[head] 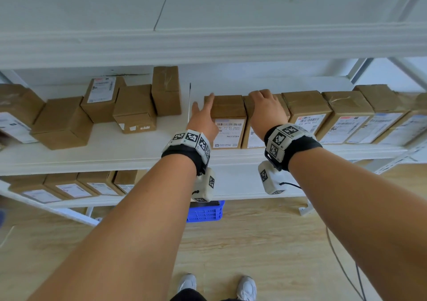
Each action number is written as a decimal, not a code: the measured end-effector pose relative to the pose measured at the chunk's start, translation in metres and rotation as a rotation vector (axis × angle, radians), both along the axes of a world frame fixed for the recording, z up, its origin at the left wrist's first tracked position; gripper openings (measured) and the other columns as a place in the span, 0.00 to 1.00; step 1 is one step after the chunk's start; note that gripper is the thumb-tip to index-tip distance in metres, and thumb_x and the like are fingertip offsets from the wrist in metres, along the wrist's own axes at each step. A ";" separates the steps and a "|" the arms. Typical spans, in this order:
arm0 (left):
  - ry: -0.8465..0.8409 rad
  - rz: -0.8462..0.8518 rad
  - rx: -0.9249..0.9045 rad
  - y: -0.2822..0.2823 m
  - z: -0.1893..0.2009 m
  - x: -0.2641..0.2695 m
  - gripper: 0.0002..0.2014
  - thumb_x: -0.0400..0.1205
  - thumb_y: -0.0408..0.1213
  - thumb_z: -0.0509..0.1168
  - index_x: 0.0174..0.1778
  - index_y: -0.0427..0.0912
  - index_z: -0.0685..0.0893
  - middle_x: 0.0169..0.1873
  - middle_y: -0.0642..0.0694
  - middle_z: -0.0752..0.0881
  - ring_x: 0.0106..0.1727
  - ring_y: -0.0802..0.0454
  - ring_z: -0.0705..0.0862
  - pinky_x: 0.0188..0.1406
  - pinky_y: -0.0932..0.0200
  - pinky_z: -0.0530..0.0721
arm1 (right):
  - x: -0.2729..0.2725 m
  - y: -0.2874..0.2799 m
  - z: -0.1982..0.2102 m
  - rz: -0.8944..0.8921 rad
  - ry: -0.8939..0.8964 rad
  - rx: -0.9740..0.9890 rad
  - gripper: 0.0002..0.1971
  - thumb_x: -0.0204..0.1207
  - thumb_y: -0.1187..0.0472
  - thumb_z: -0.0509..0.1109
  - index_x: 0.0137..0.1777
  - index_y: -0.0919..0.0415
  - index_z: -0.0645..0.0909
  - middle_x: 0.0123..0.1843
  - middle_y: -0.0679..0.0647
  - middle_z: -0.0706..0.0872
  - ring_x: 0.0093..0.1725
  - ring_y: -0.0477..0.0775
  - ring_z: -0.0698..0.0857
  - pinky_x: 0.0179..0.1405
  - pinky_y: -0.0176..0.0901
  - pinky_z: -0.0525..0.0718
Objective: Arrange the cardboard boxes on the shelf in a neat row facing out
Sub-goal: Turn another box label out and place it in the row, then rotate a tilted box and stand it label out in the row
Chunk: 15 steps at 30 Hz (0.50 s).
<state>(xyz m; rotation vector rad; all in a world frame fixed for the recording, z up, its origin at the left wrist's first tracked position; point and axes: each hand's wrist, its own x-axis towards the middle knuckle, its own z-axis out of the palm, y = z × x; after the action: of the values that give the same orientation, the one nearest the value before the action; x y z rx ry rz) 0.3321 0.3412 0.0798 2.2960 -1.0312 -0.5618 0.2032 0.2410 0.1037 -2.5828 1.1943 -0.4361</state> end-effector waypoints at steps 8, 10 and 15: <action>-0.129 0.139 0.079 0.044 -0.001 0.066 0.35 0.81 0.22 0.55 0.85 0.44 0.56 0.85 0.40 0.49 0.82 0.37 0.64 0.77 0.48 0.69 | 0.069 0.041 0.016 0.091 -0.118 0.062 0.30 0.72 0.77 0.58 0.74 0.58 0.71 0.75 0.56 0.70 0.74 0.58 0.69 0.61 0.53 0.80; -0.171 0.124 0.105 0.057 -0.003 0.091 0.34 0.81 0.22 0.55 0.85 0.43 0.58 0.85 0.41 0.50 0.83 0.39 0.62 0.79 0.48 0.67 | 0.095 0.054 0.013 0.109 -0.154 0.061 0.26 0.74 0.74 0.59 0.73 0.59 0.73 0.74 0.57 0.70 0.73 0.58 0.69 0.62 0.55 0.81; -0.311 0.009 0.126 0.083 -0.015 0.153 0.26 0.82 0.26 0.55 0.79 0.36 0.67 0.79 0.37 0.65 0.77 0.36 0.68 0.76 0.44 0.70 | 0.154 0.085 -0.002 0.106 -0.168 0.051 0.22 0.78 0.69 0.59 0.72 0.59 0.74 0.73 0.58 0.72 0.72 0.58 0.71 0.62 0.53 0.80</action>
<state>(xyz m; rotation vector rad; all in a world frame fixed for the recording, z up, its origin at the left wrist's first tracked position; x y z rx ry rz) 0.4846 0.4244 0.0651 2.5535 -1.1553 -0.2767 0.3570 0.3262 0.1018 -2.4957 0.9949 -0.5783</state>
